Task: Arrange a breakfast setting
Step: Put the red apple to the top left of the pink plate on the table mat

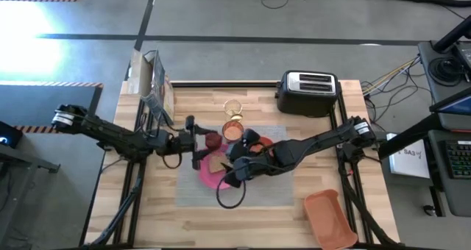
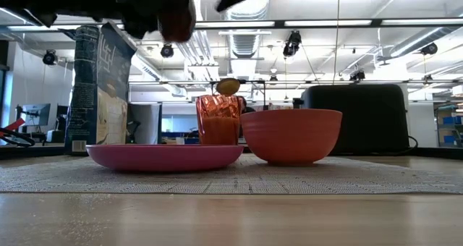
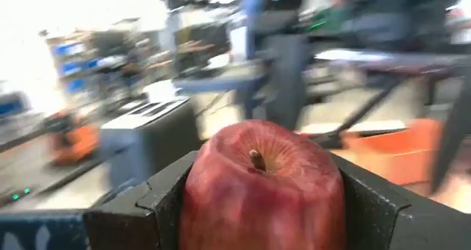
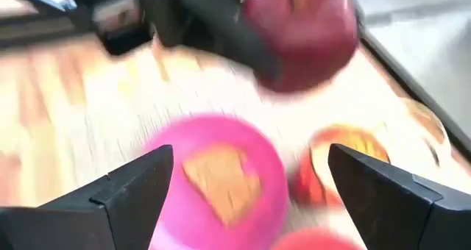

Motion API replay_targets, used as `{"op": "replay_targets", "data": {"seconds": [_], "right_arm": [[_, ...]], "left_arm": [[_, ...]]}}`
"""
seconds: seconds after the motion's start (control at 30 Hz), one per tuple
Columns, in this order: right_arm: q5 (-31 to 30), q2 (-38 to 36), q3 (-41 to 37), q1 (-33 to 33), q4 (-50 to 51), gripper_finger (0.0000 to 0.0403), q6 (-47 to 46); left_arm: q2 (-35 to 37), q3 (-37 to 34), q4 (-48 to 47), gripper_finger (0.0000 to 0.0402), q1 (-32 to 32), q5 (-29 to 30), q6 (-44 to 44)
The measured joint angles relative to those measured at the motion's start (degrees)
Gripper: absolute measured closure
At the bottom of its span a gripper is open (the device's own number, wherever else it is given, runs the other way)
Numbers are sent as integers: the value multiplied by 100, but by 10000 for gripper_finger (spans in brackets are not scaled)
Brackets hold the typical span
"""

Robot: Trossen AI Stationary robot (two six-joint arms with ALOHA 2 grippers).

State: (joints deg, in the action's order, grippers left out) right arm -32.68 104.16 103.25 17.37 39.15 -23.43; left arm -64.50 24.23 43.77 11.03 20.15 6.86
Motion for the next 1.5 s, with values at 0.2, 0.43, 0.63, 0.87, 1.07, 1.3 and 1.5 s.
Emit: {"op": "replay_targets", "data": {"seconds": [0.2, 0.43, 0.63, 0.87, 1.07, 1.3, 1.5], "right_arm": [[-24, 0, 209, -6, 1319, 50, -919], [-27, 11, 79, -11, 1462, 51, -1110], [-29, 11, 54, -11, 1463, 51, -1110], [-27, 13, 52, -11, 1465, 51, -1107], [-27, 17, 52, -11, 1463, 51, -1004], [-28, 22, 49, -13, 1468, 51, -885], [-27, 22, 49, -13, 1471, 51, -885]], "left_arm": [[123, 0, -1198, 167, -1, 1357, -457], [73, 0, -2200, 167, -80, 1427, -1299], [73, 0, -3210, 164, -187, 1775, -1555], [73, -74, -4027, 161, -619, 1833, -1904], [12, -298, -3982, 161, -942, 1237, -2462], [-552, -374, -3563, 160, -947, 1096, -2725], [-1257, -344, -3177, 160, -945, 1130, -2842]]}}
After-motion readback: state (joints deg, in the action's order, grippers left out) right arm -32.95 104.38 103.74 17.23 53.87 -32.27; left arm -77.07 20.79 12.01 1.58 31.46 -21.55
